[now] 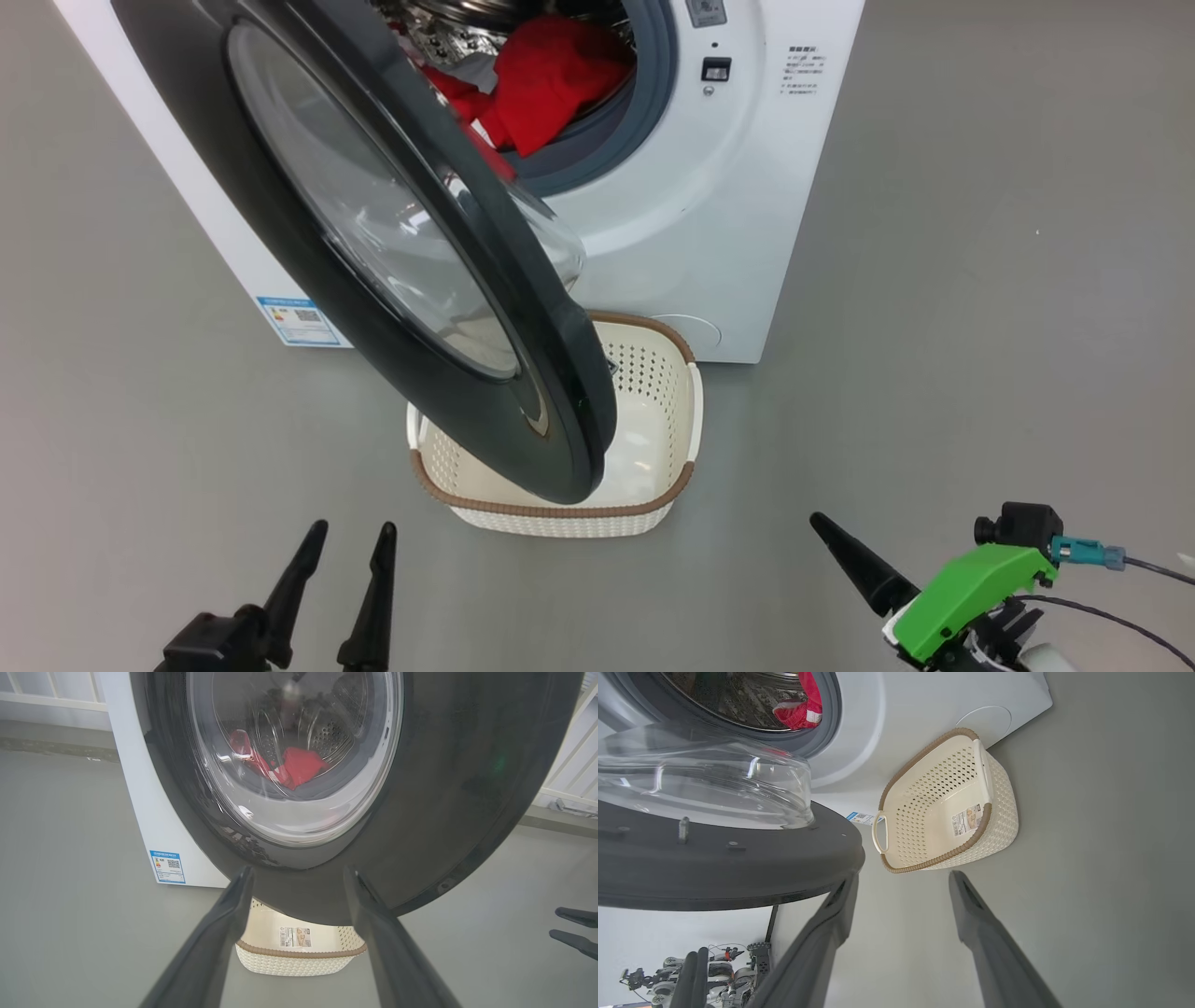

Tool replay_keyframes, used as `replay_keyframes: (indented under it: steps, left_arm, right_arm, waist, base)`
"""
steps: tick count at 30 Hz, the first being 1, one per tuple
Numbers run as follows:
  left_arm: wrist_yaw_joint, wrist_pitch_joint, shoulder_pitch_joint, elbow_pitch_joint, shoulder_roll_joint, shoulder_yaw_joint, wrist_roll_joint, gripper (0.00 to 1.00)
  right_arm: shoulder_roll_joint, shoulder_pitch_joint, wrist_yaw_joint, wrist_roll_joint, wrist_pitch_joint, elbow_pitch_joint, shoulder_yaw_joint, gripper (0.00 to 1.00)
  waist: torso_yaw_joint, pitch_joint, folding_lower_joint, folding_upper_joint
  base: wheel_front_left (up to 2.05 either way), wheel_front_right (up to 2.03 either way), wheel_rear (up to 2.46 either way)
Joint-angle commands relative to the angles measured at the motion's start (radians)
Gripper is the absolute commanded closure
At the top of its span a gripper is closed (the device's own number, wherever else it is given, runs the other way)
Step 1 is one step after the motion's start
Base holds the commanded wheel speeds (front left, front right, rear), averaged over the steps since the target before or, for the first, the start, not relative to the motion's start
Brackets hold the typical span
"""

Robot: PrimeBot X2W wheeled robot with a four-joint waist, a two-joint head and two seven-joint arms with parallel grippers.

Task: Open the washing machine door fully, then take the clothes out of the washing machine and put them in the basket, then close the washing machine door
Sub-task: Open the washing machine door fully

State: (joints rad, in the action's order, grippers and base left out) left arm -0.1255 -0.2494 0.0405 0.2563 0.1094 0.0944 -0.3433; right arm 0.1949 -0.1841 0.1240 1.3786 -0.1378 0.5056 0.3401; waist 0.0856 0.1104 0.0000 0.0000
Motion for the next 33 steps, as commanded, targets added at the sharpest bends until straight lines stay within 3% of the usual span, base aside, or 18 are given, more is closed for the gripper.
replay_keyframes:
  steps: [1,15,20,33]
  left_arm:
    - [-0.005,-0.012,0.011,-0.019,0.017,-0.037,-0.009,0.00]
    - [-0.005,-0.012,0.007,-0.006,0.015,-0.038,-0.012,0.00]
    - [-0.005,-0.012,0.008,-0.003,0.014,-0.040,-0.013,0.00]
    - [-0.005,-0.012,0.014,-0.002,0.008,-0.049,-0.015,0.00]
  right_arm:
    - [0.014,0.011,0.007,-0.015,0.016,-0.017,0.023,0.00]
    - [0.093,0.000,0.007,-0.195,0.341,0.011,0.263,0.00]
    - [0.110,-0.016,0.007,-0.268,0.396,0.045,0.304,0.00]
    - [-0.036,0.126,0.007,-0.798,0.399,-0.096,-0.141,0.00]
  waist:
    - [-0.003,-0.002,0.0000,0.0000]
    - [-0.011,-0.002,0.0000,0.0000]
    - [-0.011,-0.001,0.0000,0.0000]
    - [-0.014,0.007,0.0000,0.0000]
  base:
    - [0.00,0.00,0.00]
    - [0.00,0.00,0.00]
    - [0.00,0.00,0.00]
    - [0.00,0.00,0.00]
